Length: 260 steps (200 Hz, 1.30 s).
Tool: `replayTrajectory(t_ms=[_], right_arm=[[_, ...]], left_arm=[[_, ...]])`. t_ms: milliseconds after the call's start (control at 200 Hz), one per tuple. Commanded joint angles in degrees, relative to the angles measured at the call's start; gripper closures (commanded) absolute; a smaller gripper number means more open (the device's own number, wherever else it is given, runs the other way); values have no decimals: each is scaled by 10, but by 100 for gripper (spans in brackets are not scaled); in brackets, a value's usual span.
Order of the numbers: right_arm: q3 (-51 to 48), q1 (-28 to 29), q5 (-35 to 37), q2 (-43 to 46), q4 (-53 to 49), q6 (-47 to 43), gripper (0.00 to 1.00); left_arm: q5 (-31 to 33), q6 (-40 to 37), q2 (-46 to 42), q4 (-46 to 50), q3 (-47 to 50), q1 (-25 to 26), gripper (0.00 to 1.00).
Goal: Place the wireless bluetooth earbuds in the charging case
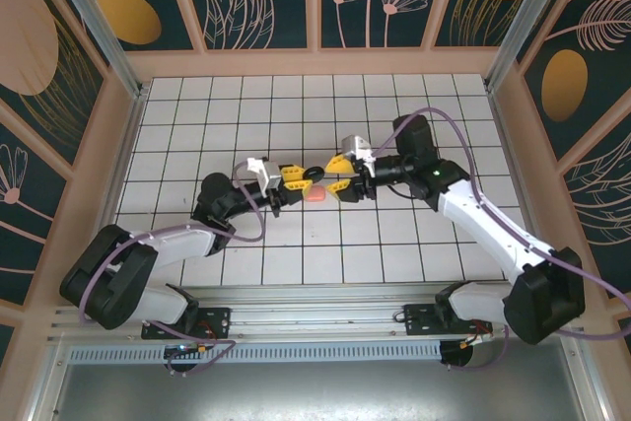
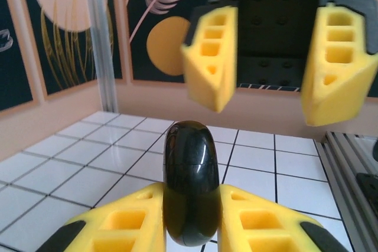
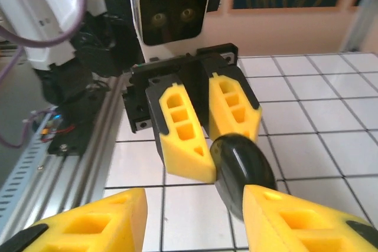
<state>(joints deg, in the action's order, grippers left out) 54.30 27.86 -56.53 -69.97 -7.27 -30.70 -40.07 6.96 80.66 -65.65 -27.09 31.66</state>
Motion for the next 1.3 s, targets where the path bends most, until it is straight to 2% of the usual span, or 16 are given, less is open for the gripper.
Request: replayTrajectory(t_ms=[0, 170, 365, 440, 641, 856, 976, 1081, 1116, 1126, 1131, 1136, 1146, 1221, 1246, 1296], right_arm=[[-56, -19, 85, 39, 147, 162, 52], [-108, -25, 226, 62, 188, 302, 50], [-138, -34, 339, 65, 163, 391, 50], [-147, -39, 378, 65, 153, 421, 50], [-176, -57, 397, 77, 161, 449, 50], [-184, -70, 403, 87, 143, 451, 51], [-189, -82, 408, 95, 135, 452, 50], [-201, -97, 424, 105, 142, 446, 45], [-208, -106, 430, 107, 147, 436, 41], [-210, -109, 435, 107, 148, 432, 39], [-211, -109, 437, 107, 149, 431, 39], [-212, -110, 440, 107, 150, 430, 38], [-213, -112, 446, 108, 150, 428, 36], [-229, -134, 497, 109, 171, 408, 22], [-237, -145, 508, 109, 187, 401, 3], [-258, -171, 528, 106, 231, 395, 1]], left_arm=[[36, 76, 30, 68, -38, 0, 78], [29, 157, 106, 183, -102, 0, 77], [-6, 229, 210, 273, -171, 1, 77], [-9, 228, 239, 318, -198, 5, 77], [49, 162, 291, 511, -283, 18, 73], [63, 148, 329, 586, -348, 18, 68], [101, 136, 328, 611, -363, 18, 58], [148, 125, 302, 614, -365, 14, 48], [168, 123, 287, 611, -362, 10, 31], [175, 122, 282, 610, -361, 8, 24], [177, 122, 279, 609, -359, 7, 13], [180, 122, 278, 608, -359, 6, 7], [186, 121, 272, 606, -357, 3, 3], [233, 126, 221, 578, -328, -26, 1], [249, 128, 202, 563, -316, -39, 2], [286, 135, 152, 530, -281, -69, 2]])
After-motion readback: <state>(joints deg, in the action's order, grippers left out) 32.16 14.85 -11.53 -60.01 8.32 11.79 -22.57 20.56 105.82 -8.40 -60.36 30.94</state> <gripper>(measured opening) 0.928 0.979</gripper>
